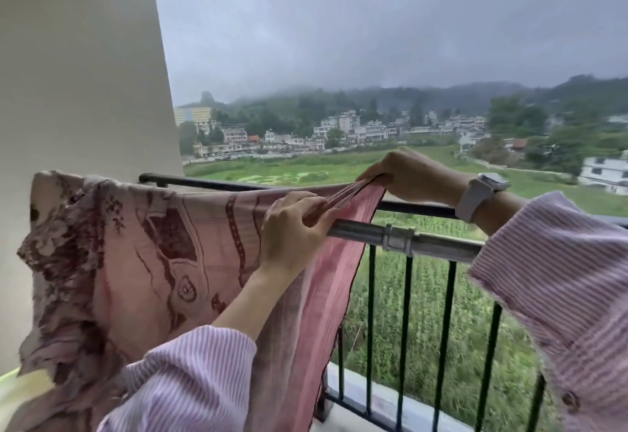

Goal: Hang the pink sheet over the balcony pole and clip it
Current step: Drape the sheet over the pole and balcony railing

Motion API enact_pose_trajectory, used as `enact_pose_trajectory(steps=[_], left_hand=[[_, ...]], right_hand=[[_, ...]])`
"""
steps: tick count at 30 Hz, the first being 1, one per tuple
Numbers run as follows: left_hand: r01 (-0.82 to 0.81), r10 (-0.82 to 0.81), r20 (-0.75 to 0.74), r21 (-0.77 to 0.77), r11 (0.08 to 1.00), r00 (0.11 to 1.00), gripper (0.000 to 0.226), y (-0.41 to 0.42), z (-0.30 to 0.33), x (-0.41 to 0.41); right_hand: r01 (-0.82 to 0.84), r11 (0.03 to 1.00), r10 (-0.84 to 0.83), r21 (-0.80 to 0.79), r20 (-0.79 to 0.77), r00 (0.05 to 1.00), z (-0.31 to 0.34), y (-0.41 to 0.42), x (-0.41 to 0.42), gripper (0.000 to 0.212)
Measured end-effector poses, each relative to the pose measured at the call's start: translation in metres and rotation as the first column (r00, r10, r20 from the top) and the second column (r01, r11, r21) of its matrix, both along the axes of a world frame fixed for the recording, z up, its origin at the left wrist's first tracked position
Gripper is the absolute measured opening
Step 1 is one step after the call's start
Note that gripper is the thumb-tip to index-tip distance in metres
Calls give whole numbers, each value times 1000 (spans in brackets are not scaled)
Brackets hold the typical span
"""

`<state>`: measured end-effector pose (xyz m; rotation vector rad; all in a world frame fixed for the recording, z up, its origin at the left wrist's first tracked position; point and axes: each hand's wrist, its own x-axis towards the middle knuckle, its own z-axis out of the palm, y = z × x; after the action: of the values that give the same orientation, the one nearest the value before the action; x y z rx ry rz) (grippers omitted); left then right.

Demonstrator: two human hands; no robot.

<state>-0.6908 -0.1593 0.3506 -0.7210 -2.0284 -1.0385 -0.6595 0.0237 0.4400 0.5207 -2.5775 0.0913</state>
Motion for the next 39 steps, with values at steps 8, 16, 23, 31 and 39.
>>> enact_pose_trajectory(steps=[8,16,23,31,39], left_hand=[[48,-48,-71,7,999,996,33,85,16,67],[48,-59,-173,-64,997,983,19,153,29,128],[207,-224,-74,-187,960,972,17,179,19,162],[320,-317,57,-262,910,947,18,141,3,165],[248,-244,45,-249,936,969,22,138,-1,149]], right_hand=[[70,998,-69,10,-75,995,8,69,56,32],[154,977,-182,-148,-201,963,14,144,133,33],[321,943,-331,-88,-135,934,-12,158,182,40],[325,919,-311,-224,95,946,-40,138,199,36],[337,923,-361,-185,-115,925,-69,103,204,24]])
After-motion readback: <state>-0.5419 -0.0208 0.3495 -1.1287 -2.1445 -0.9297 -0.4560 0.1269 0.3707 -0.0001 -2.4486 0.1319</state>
